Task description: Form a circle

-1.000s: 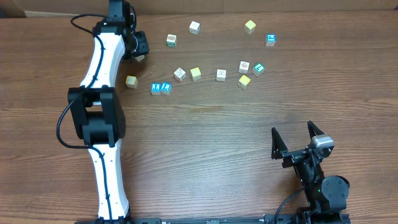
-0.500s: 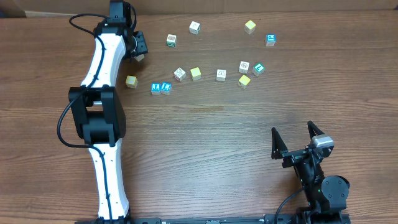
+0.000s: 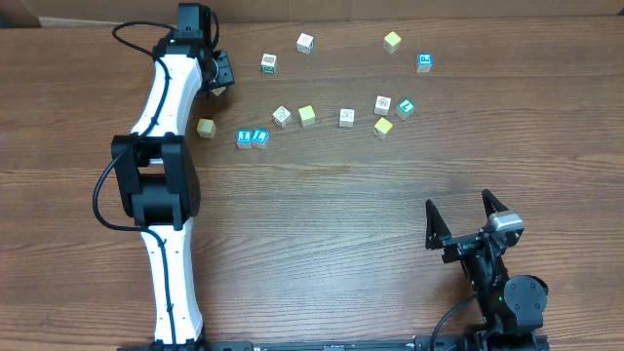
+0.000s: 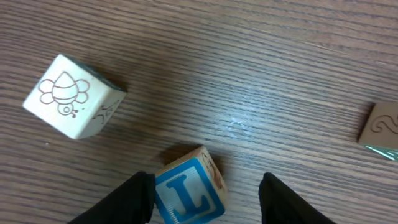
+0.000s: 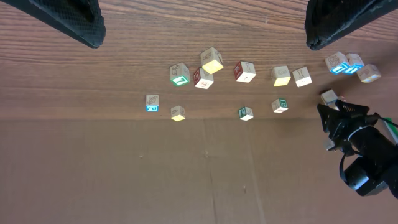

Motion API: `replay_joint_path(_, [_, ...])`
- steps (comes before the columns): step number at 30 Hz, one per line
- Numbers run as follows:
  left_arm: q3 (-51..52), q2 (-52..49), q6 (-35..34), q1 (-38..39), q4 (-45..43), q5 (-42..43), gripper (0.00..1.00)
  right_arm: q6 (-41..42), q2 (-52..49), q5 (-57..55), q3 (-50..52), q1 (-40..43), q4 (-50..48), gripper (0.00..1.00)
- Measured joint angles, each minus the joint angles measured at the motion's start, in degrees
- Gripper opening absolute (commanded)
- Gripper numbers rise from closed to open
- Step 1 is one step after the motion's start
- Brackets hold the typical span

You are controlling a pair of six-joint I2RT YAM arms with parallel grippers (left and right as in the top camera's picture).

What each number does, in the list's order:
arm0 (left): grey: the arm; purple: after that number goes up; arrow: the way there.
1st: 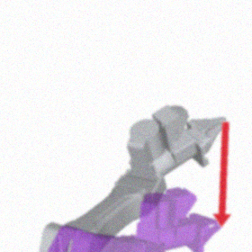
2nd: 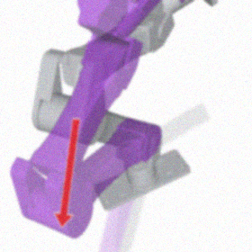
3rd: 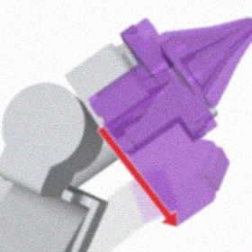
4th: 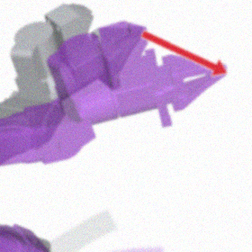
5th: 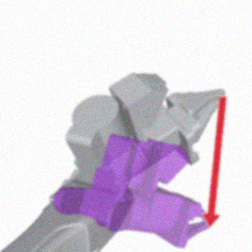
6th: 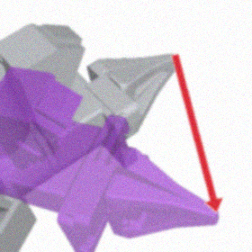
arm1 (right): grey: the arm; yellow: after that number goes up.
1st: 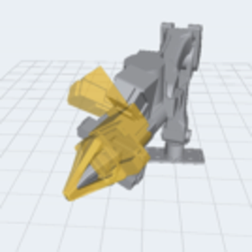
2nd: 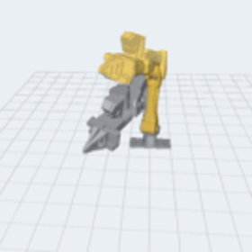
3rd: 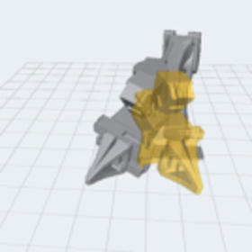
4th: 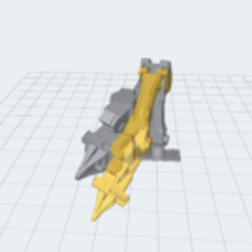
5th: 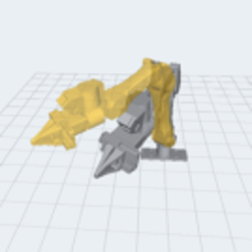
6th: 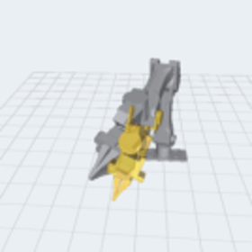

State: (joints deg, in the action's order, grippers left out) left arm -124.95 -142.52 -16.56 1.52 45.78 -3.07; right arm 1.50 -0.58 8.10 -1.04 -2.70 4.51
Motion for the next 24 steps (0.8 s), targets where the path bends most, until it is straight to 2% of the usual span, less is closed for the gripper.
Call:
replay_joint_path(2, [0.09, 0.00, 0.00, 0.00, 0.02, -0.37, 0.57, 0.00, 0.00, 0.02, 0.00, -0.02, 0.00, 1.00])
replay_joint_path(3, [0.11, 0.00, -0.02, 0.00, 0.02, -0.59, 0.52, 0.00, 0.00, 0.00, 0.00, -0.02, 0.00, 1.00])
replay_joint_path(7, [0.96, 0.00, 0.00, 0.00, 0.50, -0.57, 0.51, 0.02, 0.00, 0.02, 0.00, 0.00, 0.00, 1.00])
replay_joint_path(14, [1.40, 0.00, 0.00, 0.00, 1.79, -0.59, 0.56, 0.00, 0.00, 0.00, 0.00, -0.02, -0.04, 1.00])
replay_joint_path(18, [1.49, 0.00, 0.00, 0.00, 1.81, -0.59, 0.47, 0.00, 0.00, 0.02, 0.00, 0.00, -0.02, 1.00])
replay_joint_path(20, [1.49, 0.00, -0.02, 0.00, 1.81, -0.59, 0.34, -0.02, 0.00, 0.02, 0.00, -0.02, -0.02, 1.00])
replay_joint_path(24, [1.49, 0.00, 0.02, 0.00, 1.81, -0.61, 0.33, 0.00, 0.00, 0.00, 0.00, 0.00, -0.02, 1.00])
